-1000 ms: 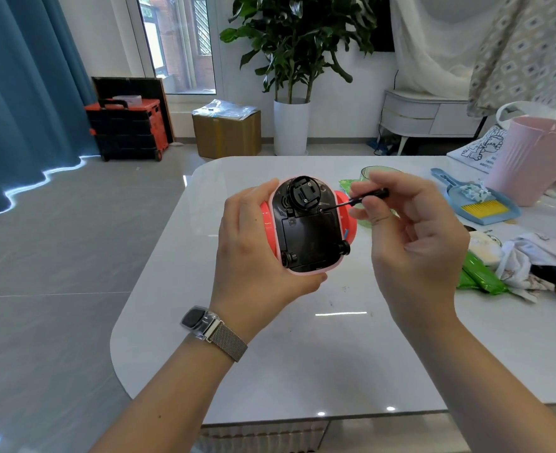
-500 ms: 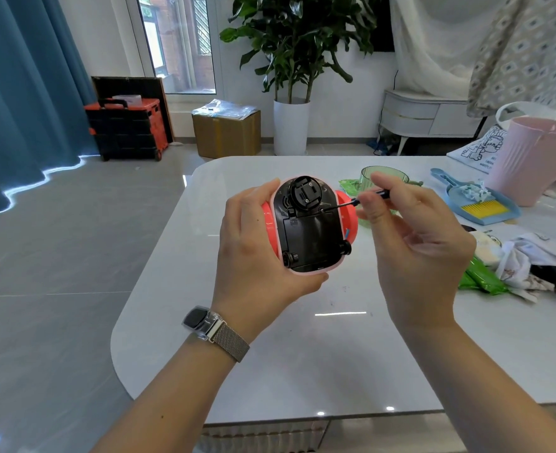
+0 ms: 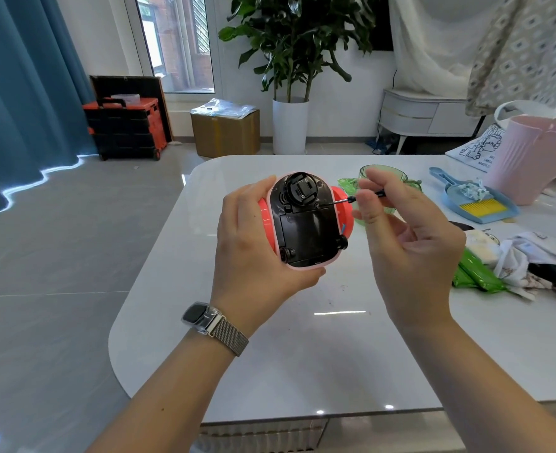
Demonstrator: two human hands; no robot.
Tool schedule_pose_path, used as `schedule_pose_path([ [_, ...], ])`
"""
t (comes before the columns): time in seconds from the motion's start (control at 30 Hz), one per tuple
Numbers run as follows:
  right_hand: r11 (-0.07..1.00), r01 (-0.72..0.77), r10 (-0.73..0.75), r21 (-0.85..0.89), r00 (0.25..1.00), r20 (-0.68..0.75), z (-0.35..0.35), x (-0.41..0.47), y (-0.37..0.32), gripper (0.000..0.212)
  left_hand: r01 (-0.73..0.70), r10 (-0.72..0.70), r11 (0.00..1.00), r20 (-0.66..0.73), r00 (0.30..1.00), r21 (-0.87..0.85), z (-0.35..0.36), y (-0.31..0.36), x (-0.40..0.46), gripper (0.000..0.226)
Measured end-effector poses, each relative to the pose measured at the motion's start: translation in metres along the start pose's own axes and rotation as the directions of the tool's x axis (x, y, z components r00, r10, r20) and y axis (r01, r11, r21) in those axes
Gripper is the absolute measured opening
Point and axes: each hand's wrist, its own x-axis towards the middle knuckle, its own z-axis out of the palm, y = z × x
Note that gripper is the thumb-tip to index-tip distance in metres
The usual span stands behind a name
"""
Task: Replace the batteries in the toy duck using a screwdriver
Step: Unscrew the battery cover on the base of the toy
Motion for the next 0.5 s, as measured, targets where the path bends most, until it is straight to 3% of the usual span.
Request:
schedule_pose_path([
  [0.5, 0.981, 0.048, -0.042, -0.189, 0.998, 0.037, -0.009, 0.001, 0.015, 0.028, -0.044, 0.043, 0.998, 0.037, 0.998, 0.037, 0.009, -0.019, 0.006, 0.105],
])
